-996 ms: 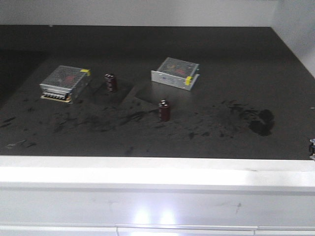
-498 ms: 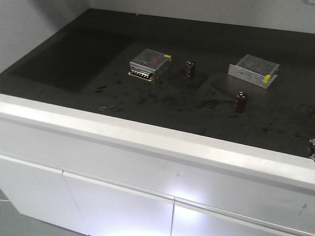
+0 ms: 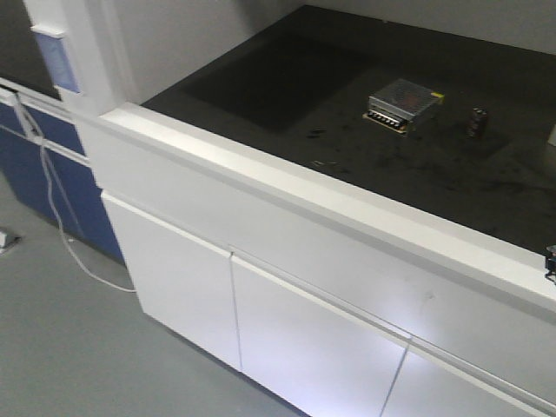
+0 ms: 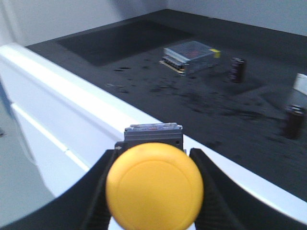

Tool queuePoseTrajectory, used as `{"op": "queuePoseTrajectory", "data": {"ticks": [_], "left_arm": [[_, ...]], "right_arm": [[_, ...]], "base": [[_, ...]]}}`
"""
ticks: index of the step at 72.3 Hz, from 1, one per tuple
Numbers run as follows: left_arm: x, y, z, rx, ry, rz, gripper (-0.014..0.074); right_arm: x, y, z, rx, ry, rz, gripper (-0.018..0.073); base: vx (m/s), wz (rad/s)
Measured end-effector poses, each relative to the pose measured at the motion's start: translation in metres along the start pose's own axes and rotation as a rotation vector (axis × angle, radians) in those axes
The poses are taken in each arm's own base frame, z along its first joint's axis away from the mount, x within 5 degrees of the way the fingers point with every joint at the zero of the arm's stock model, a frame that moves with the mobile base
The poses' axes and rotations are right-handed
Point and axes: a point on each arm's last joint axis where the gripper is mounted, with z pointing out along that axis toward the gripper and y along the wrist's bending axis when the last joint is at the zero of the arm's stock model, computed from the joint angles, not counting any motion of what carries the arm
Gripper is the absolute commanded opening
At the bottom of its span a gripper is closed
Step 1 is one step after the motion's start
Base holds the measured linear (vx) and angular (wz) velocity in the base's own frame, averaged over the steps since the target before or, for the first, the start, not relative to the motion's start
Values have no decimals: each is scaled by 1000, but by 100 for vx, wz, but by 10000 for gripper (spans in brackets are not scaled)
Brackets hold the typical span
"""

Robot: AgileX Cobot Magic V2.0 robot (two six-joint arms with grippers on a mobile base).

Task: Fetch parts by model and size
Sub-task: 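Drive the base away from the bench holding both switches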

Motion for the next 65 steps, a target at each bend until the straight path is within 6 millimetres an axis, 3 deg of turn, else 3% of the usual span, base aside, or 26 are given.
{"op": "queuePoseTrajectory", "data": {"ticks": [39,65], "left_arm": [[0,0,0,-1,0,1,-6],[0,0,0,0,0,0,-6]], "right_arm": [[0,0,0,0,-2,0,-10],[0,0,0,0,-2,0,-10]], "base": [[-6,85],[5,57]]}}
